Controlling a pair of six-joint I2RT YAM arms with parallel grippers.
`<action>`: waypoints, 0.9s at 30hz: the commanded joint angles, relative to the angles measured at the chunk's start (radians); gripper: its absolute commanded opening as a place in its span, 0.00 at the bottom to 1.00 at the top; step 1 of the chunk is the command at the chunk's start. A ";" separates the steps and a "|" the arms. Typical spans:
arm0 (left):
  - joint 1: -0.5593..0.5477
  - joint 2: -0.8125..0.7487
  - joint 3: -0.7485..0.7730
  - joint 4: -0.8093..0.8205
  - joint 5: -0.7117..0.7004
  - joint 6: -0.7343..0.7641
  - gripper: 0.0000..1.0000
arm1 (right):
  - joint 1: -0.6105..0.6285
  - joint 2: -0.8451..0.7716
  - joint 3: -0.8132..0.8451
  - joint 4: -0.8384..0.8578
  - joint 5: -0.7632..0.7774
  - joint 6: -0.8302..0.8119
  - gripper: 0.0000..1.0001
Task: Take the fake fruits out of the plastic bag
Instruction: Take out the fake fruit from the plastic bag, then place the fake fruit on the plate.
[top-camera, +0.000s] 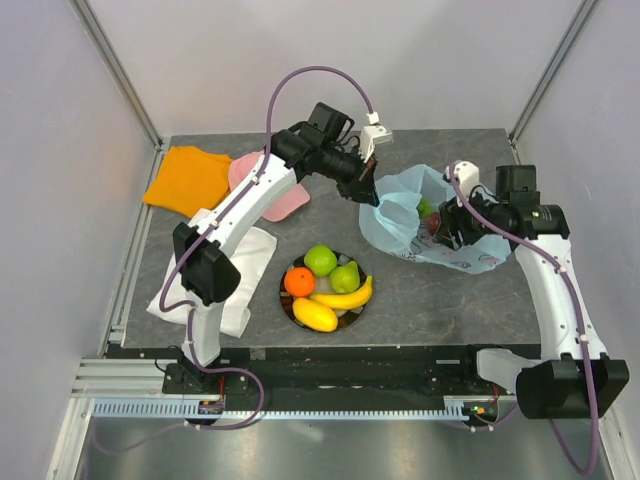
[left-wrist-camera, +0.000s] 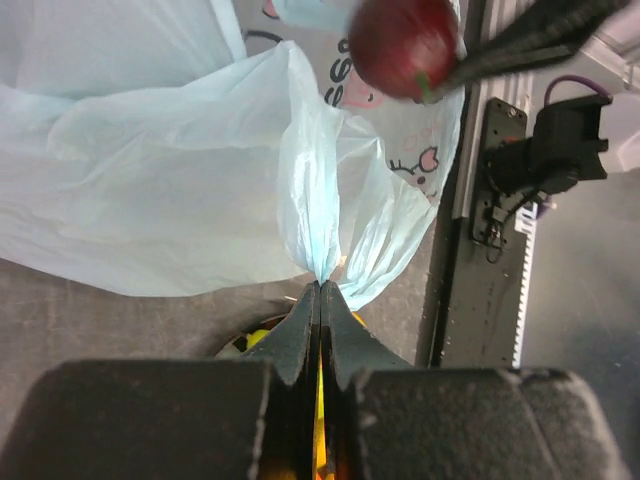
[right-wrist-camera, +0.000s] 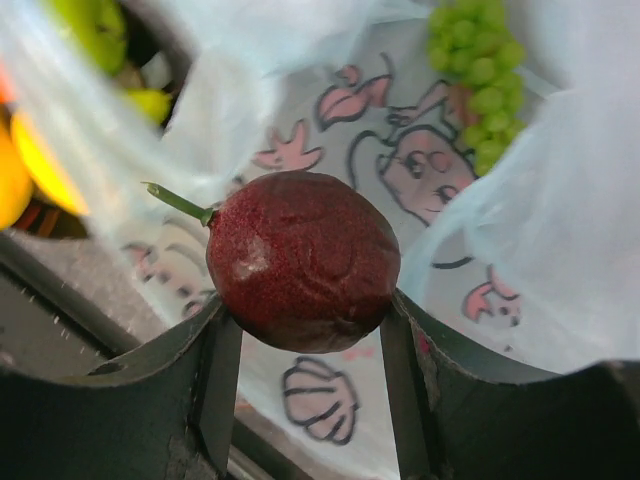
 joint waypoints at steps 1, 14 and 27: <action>0.021 -0.008 0.045 0.040 -0.041 -0.030 0.01 | 0.099 -0.096 0.071 -0.104 -0.088 -0.090 0.39; 0.153 0.057 0.034 0.046 0.160 -0.079 0.02 | 0.668 0.083 0.081 0.070 0.055 -0.162 0.38; 0.190 -0.022 -0.029 0.051 0.169 -0.056 0.02 | 0.920 0.427 0.099 0.259 0.152 -0.286 0.45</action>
